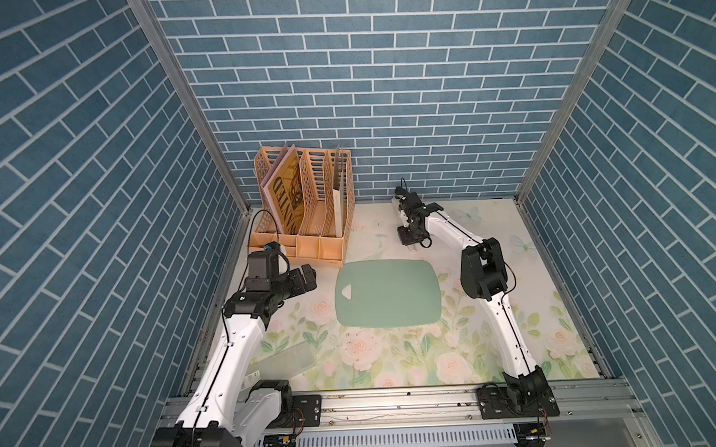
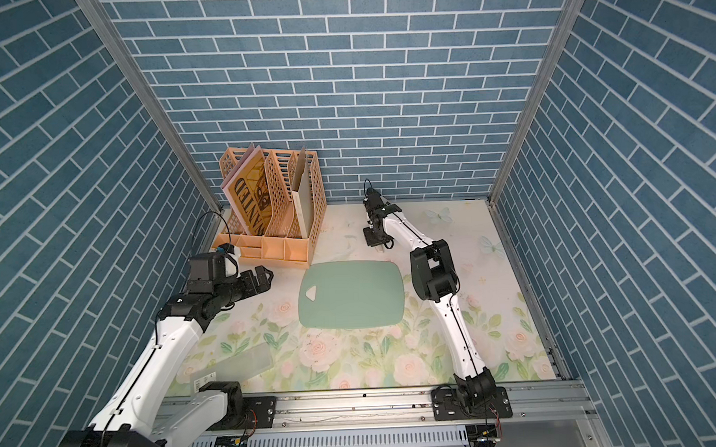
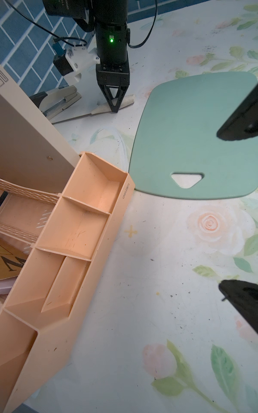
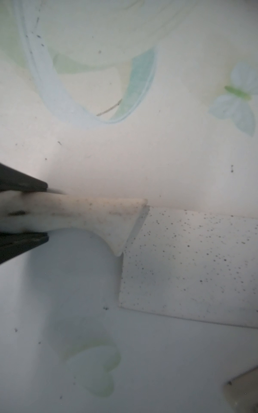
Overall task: Align the knife with the edge of the cutting board
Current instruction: Pick up the knife at the center of the board.
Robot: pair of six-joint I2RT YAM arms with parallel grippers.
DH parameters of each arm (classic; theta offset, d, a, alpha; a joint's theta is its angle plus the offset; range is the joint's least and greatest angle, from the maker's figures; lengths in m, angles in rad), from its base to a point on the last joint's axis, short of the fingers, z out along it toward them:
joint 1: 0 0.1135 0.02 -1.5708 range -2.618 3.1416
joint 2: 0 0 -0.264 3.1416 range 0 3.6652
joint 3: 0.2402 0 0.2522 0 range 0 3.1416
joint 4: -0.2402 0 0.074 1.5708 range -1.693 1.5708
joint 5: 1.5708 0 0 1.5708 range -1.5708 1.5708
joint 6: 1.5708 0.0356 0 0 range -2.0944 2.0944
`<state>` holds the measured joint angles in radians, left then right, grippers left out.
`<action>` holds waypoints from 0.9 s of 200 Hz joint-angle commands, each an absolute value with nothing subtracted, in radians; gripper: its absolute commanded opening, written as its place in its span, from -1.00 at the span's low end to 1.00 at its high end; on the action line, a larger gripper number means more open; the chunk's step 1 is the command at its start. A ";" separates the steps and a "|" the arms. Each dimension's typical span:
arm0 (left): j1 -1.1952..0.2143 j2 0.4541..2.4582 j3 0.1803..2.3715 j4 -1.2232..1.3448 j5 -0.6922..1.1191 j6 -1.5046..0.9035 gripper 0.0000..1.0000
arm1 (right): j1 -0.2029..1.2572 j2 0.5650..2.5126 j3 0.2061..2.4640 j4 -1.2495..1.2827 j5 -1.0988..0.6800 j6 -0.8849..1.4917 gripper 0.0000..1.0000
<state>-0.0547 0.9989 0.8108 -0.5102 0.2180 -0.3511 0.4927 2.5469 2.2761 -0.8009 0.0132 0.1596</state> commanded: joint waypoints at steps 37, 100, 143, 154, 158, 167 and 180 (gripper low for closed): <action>-0.052 1.013 0.796 -0.508 0.195 -0.358 0.99 | 0.529 2.476 2.264 -0.804 -0.007 0.131 -1.00; -0.052 1.016 0.793 -0.506 0.189 -0.361 0.99 | 0.539 2.303 2.252 -0.707 -0.269 0.203 -1.00; -0.053 1.025 0.793 -0.505 0.190 -0.361 0.99 | 0.529 2.218 2.177 -0.660 -0.359 0.282 -1.00; -0.052 1.026 0.793 -0.505 0.190 -0.361 0.99 | 0.529 2.202 2.158 -0.667 -0.339 0.289 -1.00; -0.052 1.027 0.793 -0.505 0.190 -0.360 0.99 | 0.530 2.202 2.148 -0.667 -0.331 0.292 -1.00; -0.052 1.027 0.793 -0.505 0.191 -0.360 0.99 | 0.529 2.152 2.101 -0.654 -0.311 0.302 -1.00; -0.052 1.027 0.792 -0.503 0.192 -0.360 0.99 | 0.531 2.093 2.019 -0.624 -0.269 0.324 -1.00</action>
